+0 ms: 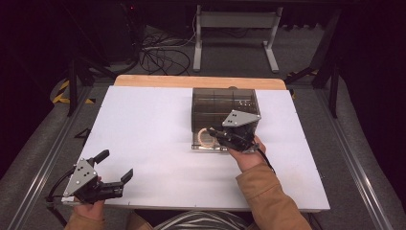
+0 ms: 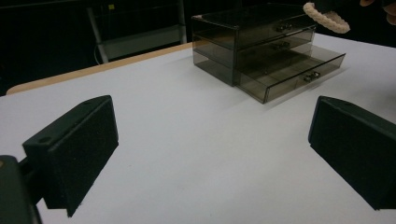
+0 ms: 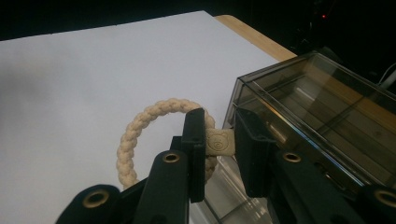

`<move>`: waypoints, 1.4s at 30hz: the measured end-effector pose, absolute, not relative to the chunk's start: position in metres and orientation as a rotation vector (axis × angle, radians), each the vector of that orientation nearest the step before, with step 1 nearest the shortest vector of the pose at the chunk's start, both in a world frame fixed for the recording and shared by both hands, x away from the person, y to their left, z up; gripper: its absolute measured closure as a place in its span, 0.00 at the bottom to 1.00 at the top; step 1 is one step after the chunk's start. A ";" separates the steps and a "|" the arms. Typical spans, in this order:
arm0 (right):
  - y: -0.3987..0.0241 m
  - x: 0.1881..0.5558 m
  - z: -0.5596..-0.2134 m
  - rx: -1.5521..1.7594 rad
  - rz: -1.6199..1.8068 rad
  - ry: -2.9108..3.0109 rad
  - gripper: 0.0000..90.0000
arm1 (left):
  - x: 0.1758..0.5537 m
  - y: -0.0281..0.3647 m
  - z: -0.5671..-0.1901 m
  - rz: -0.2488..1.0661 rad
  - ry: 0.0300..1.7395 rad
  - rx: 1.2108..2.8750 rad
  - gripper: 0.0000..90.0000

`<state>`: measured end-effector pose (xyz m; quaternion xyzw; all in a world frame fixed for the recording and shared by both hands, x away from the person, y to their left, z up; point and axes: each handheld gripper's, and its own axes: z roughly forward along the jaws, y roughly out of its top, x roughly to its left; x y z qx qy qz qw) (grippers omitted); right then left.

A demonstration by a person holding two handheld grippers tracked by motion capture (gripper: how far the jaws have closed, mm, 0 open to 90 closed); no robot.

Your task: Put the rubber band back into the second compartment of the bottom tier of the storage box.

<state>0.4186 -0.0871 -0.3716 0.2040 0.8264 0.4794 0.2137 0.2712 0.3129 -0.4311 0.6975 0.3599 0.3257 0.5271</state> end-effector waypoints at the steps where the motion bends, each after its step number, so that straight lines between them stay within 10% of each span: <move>1: -0.089 0.419 -0.371 0.573 1.328 2.289 0.84 | 0.271 0.313 -0.431 0.776 0.860 1.668 0.02; 42: -0.132 0.453 -0.396 0.736 1.127 2.181 0.83 | 0.272 0.313 -0.431 0.773 0.860 1.667 0.02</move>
